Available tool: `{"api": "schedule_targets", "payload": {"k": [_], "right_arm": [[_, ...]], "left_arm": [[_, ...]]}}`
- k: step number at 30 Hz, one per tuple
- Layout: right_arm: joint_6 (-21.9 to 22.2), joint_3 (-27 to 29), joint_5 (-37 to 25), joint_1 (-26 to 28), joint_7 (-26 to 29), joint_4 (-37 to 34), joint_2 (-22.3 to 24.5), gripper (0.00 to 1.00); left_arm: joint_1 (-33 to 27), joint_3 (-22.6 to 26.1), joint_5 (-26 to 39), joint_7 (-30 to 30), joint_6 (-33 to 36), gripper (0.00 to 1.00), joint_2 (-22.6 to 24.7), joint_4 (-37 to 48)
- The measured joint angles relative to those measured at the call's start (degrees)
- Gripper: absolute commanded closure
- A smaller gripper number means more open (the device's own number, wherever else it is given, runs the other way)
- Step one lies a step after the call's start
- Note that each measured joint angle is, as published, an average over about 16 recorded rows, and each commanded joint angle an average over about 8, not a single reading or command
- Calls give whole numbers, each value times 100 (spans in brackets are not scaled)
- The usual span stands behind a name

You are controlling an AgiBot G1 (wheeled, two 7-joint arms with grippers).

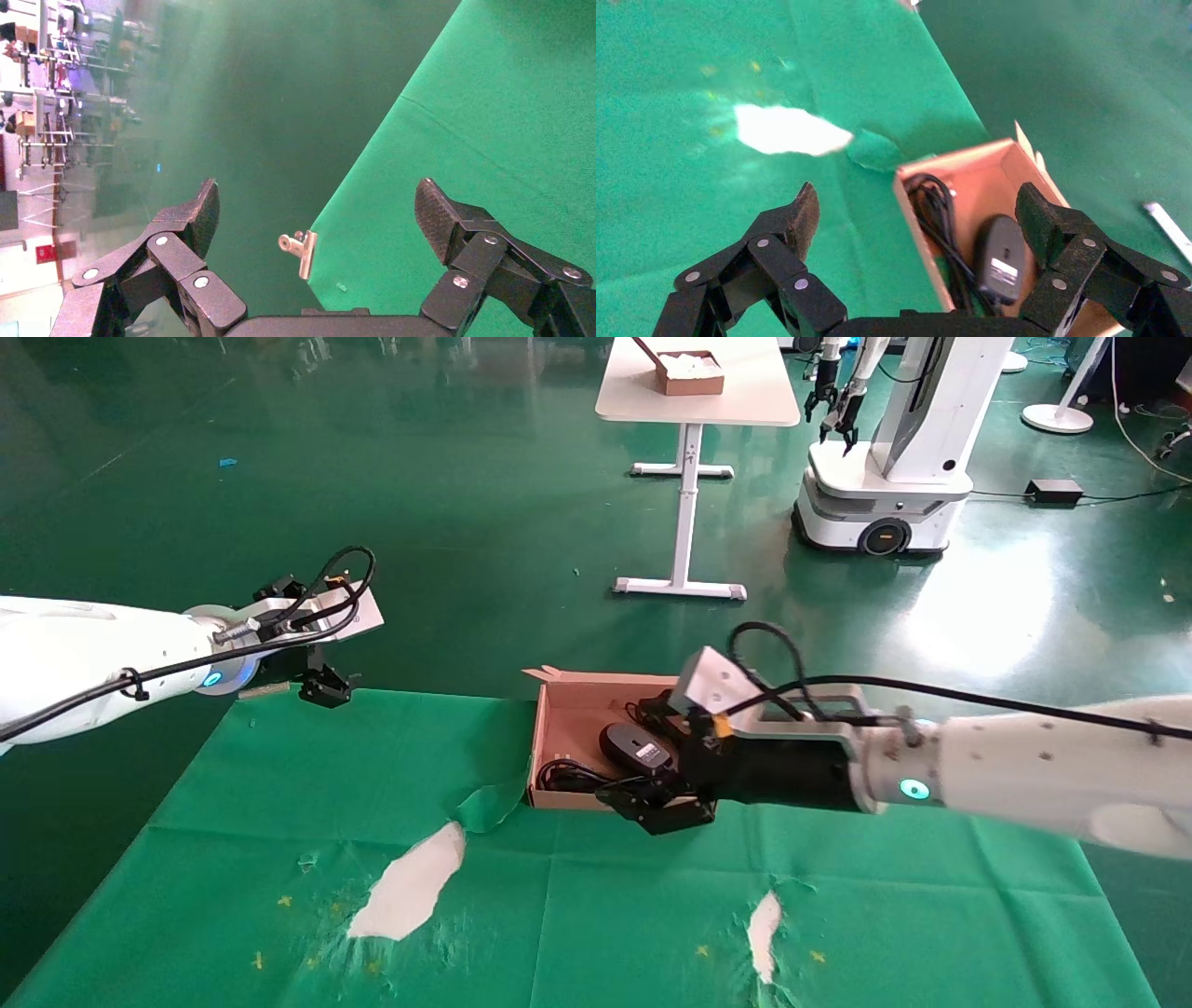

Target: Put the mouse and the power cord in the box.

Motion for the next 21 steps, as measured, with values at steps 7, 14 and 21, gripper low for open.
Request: {"api": "schedule_targets", "payload": {"k": [7, 14, 21], "right_arm": [[-438, 393, 672, -461, 122, 579, 512, 0], [-875, 786, 1342, -921, 243, 1156, 1022, 0], [-1311, 1178, 2012, -1381, 364, 1733, 1532, 0]], "left_arm": [[271, -389, -425, 134, 340, 0, -187, -274], [746, -1071, -1171, 369, 938, 0, -513, -755], [1258, -1806, -1976, 622, 1583, 0, -865, -1274]]}}
